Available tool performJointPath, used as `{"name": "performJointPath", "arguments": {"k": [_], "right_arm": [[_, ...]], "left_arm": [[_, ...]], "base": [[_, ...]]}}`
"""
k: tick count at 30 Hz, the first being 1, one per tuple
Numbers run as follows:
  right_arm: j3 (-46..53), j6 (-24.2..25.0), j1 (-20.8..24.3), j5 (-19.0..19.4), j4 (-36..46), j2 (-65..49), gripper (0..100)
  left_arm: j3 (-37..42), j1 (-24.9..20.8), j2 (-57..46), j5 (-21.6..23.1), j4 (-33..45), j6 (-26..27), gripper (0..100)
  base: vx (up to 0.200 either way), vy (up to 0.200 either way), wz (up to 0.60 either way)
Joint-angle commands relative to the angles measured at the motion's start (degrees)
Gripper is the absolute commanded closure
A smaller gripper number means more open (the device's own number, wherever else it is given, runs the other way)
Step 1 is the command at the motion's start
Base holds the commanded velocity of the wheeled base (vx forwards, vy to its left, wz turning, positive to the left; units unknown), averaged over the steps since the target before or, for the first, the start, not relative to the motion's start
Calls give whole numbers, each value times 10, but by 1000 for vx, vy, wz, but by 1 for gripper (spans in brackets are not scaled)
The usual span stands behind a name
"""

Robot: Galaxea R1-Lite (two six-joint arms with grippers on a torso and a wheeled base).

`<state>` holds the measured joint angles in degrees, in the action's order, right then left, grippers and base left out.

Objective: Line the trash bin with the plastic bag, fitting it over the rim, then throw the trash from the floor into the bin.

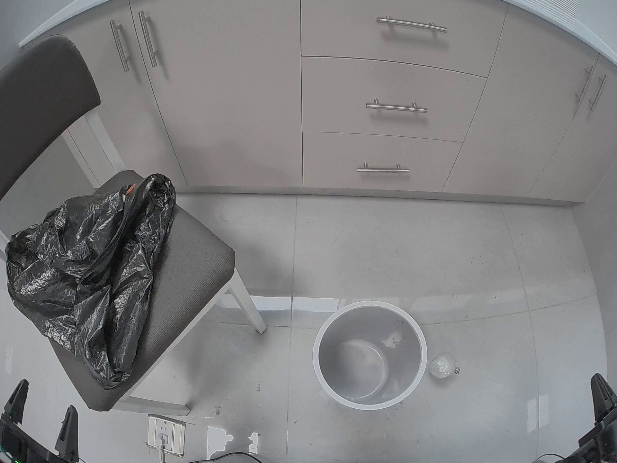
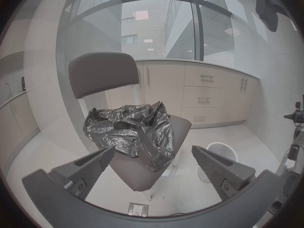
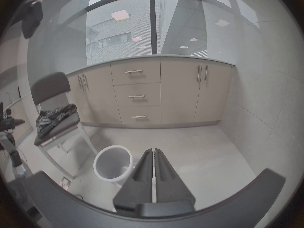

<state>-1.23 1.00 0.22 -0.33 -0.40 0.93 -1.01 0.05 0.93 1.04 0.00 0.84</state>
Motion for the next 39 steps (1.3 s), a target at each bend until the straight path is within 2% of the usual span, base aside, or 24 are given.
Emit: {"name": "performJointPath", "arguments": {"k": [1,2,3,5,8,9,11,14,16,18,20,26,29,32,33,34,36,39], "right_arm": [[-287,127,36,-13,-12,130,100],[-306,127,39,-13,-7,139,100],[-386,88,42,-9,22,182,100],[-416,36,44,3,39,226,100],[-414,30,47,25,26,276,100],[-410,52,59,57,-3,324,100],[-415,103,84,88,-63,392,100],[-424,171,112,90,-171,486,100],[-416,199,116,90,-224,527,100],[-405,214,116,90,-244,540,100],[-370,261,121,99,-290,569,100],[-352,265,116,98,-311,572,100],[-347,264,116,100,-311,566,100],[-342,263,121,103,-309,558,100],[-342,263,121,103,-309,558,100],[-340,262,124,103,-308,556,100],[-338,258,128,103,-308,557,100],[-335,256,128,103,-308,559,100]], "left_arm": [[-109,-5,33,-4,-11,-61,0],[-126,-6,44,-4,-11,-73,0],[-205,-10,105,-5,-4,-109,0],[-260,-10,140,-4,4,-108,0],[-276,-10,177,3,7,-107,0],[-270,-8,217,1,7,-106,0],[-277,-11,272,3,-4,-107,0],[-308,-12,357,3,-31,-110,0],[-319,-13,398,5,-48,-109,0],[-323,-14,416,9,-57,-105,0],[-348,-34,471,26,-75,-104,0],[-412,-59,537,29,-76,-96,0],[-442,-84,588,28,-74,-70,0],[-480,-84,667,26,-76,-23,0],[-480,-84,667,26,-76,-23,0],[-527,-79,733,14,-72,5,0],[-576,-73,795,-20,-65,25,0],[-616,-65,858,-57,-60,43,0]], "base": [[0,0,0],[0,0,0],[0,0,0],[0,0,0],[0,0,0],[0,0,0],[0,0,0],[0,0,0],[0,0,0],[0,0,0],[0,0,0],[0,0,0],[0,0,0],[0,0,0],[0,0,0],[0,0,0],[0,0,0],[0,0,0]]}}
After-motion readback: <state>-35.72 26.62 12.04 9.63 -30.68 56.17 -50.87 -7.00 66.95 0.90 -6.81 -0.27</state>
